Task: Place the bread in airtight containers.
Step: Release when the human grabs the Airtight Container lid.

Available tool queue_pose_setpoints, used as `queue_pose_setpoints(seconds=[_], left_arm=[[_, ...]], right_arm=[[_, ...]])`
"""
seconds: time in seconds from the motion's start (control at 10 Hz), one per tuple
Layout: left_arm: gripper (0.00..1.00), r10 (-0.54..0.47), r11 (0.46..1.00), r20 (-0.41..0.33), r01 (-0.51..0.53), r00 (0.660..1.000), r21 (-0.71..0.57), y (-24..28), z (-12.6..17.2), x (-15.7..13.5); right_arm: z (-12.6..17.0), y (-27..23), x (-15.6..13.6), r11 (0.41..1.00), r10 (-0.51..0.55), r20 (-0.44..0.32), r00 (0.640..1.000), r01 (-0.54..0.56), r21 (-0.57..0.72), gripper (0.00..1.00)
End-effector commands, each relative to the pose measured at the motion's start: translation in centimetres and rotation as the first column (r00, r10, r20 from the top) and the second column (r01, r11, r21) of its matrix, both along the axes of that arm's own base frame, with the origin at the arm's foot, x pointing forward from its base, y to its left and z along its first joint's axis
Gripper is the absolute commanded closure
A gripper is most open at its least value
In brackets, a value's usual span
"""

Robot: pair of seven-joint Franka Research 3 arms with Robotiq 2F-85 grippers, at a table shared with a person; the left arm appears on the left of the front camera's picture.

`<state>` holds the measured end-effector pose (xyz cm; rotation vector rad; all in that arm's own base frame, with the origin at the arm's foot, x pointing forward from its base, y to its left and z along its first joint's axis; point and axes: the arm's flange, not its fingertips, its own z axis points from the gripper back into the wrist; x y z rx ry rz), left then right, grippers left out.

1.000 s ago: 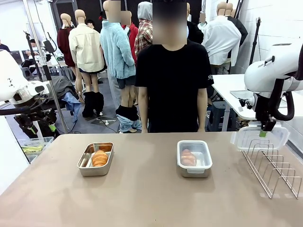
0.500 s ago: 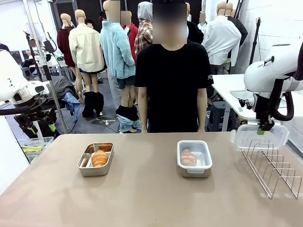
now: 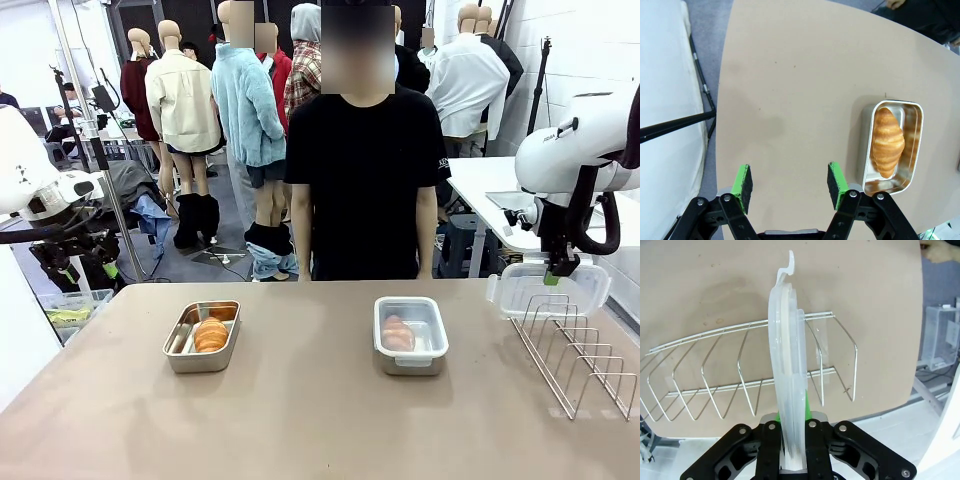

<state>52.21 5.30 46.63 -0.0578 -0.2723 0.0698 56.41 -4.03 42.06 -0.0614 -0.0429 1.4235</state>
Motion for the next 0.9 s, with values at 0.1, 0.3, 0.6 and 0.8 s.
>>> queue_pose_setpoints(seconds=[0.1,0.3,0.6,0.8], left_arm=[[0.22,-0.006,1.000,0.002,0.006,1.000,0.014,0.1,0.2,-0.1],[0.22,-0.006,1.000,0.002,0.006,1.000,0.014,0.1,0.2,-0.1],[0.22,-0.006,1.000,0.002,0.006,1.000,0.014,0.1,0.2,-0.1],[0.22,-0.006,1.000,0.002,0.006,1.000,0.014,0.1,0.2,-0.1]], right_arm=[[3.4,0.0,-1.8,0.999,-0.044,0.040,0.998,0.044,0.006,1.00],[8.5,0.4,-3.4,0.999,-0.031,0.122,0.992,0.028,0.027,1.00],[13.8,2.5,-0.8,0.958,-0.213,0.007,0.977,0.207,0.200,1.00],[15.8,3.9,2.9,0.804,-0.434,-0.174,0.884,0.467,0.368,1.00]])
